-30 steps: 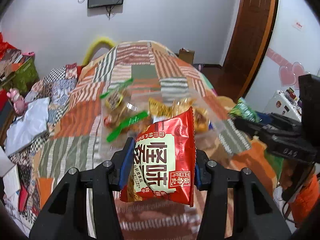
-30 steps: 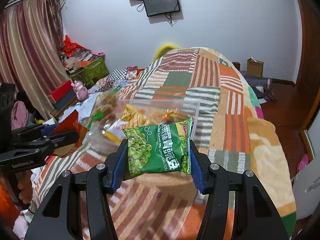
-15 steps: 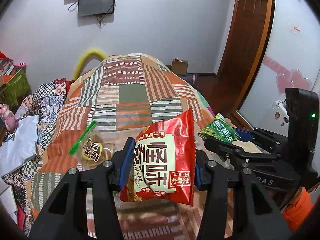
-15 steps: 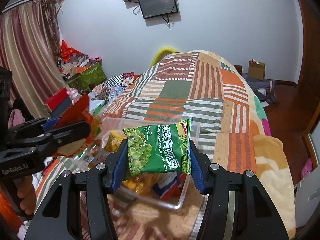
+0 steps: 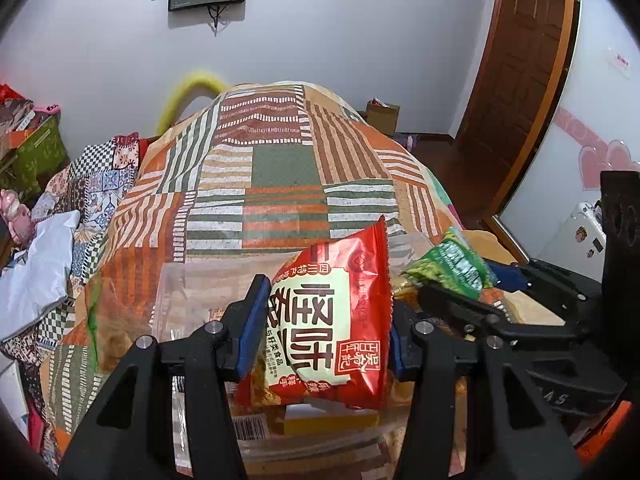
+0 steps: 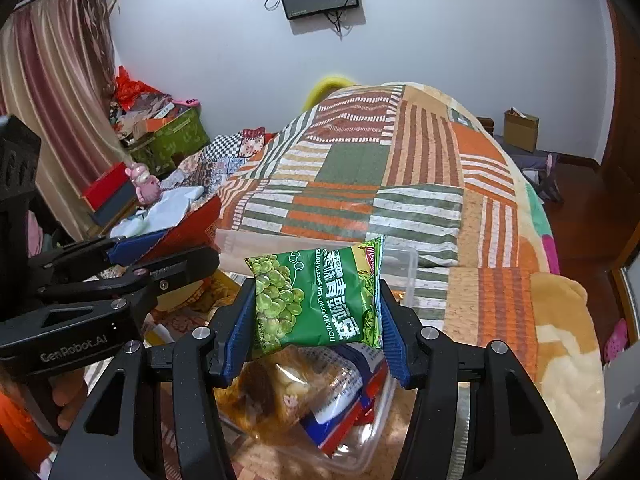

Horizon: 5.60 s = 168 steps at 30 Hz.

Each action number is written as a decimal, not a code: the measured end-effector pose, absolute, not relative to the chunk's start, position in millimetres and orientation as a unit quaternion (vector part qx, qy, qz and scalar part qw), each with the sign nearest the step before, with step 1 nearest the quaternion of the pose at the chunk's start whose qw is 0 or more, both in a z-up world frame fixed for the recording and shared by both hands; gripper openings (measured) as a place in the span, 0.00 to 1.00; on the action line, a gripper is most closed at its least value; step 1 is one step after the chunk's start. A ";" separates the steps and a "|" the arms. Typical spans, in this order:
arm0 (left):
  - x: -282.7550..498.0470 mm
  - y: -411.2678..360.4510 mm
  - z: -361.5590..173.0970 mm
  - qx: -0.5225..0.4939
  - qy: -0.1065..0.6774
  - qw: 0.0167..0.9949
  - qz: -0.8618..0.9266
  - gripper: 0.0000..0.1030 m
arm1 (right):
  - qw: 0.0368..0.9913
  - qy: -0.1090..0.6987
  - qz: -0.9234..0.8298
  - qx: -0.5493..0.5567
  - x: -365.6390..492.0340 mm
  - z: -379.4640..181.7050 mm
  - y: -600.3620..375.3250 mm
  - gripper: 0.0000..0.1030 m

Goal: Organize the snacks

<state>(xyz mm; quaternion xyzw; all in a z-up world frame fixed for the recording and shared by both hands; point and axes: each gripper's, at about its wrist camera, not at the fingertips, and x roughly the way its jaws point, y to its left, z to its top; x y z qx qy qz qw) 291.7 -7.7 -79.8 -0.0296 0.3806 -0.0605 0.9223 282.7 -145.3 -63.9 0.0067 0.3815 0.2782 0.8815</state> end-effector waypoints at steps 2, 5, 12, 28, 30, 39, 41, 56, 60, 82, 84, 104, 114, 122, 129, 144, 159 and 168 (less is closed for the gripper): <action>291.9 -8.3 -80.3 -0.021 0.378 0.924 -0.051 0.48 | 0.881 0.383 0.279 0.006 285.3 -67.2 -144.1 0.52; 292.5 -5.4 -79.7 -0.022 0.379 0.924 -0.049 0.51 | 0.881 0.383 0.277 0.005 287.0 -68.0 -143.6 0.55; 283.2 10.2 -69.9 -0.037 0.363 0.930 -0.043 0.69 | 0.879 0.387 0.278 0.011 286.5 -64.6 -143.9 0.67; 246.2 93.2 -47.3 -0.033 0.324 0.944 0.058 0.94 | 0.881 0.369 0.296 -0.008 266.5 -50.7 -130.3 0.72; 249.8 113.3 -57.1 -0.040 0.336 0.938 0.080 0.94 | 0.882 0.367 0.296 -0.008 265.4 -49.8 -128.9 0.72; 284.1 194.2 -132.6 -0.090 0.420 0.887 0.172 0.94 | 0.880 0.370 0.297 -0.017 264.7 -55.8 -123.3 0.72; 289.2 201.8 -144.3 -0.092 0.427 0.880 0.185 0.94 | 0.880 0.372 0.296 -0.017 265.5 -58.4 -123.3 0.72; 282.3 198.8 -194.0 -0.129 0.475 0.864 0.109 0.90 | 0.873 0.388 0.297 -0.015 264.3 -71.2 -124.1 0.72; 267.0 178.0 -193.8 -0.083 0.479 0.872 0.064 0.88 | 0.874 0.387 0.295 -0.012 262.2 -70.8 -125.0 0.72; 214.9 175.6 -198.1 -0.159 0.497 0.849 0.083 0.92 | 0.880 0.370 0.296 -0.014 236.3 -55.4 -133.8 0.72; 215.1 169.0 -196.8 -0.151 0.492 0.854 0.077 0.78 | 0.882 0.366 0.297 -0.022 231.9 -52.6 -134.8 0.72; 209.6 142.7 -86.1 -0.110 0.393 0.911 0.051 0.47 | 0.896 0.343 0.283 -0.017 226.4 -41.5 -149.8 0.73; 253.8 63.6 -52.7 -0.071 0.367 0.927 -0.039 0.47 | 0.896 0.342 0.284 -0.013 232.2 -48.2 -149.8 0.73; 295.6 15.9 -80.2 -0.058 0.407 0.907 -0.088 0.47 | 0.898 0.339 0.281 -0.014 239.4 -53.6 -151.3 0.73; 312.6 13.8 -103.4 -0.086 0.449 0.883 -0.107 0.59 | 0.895 0.353 0.273 -0.009 249.0 -64.3 -156.4 0.73; 283.7 25.8 -69.4 -0.077 0.394 0.912 -0.089 0.76 | 0.896 0.345 0.278 -0.011 242.6 -55.5 -148.7 0.73; 185.3 27.2 -4.5 -0.029 0.268 0.962 -0.039 0.82 | 0.915 0.288 0.282 -0.008 194.7 -2.1 -159.3 0.73; 122.4 13.5 22.7 -0.006 0.195 0.981 -0.015 0.95 | 0.934 0.227 0.275 0.003 150.1 35.5 -173.2 0.89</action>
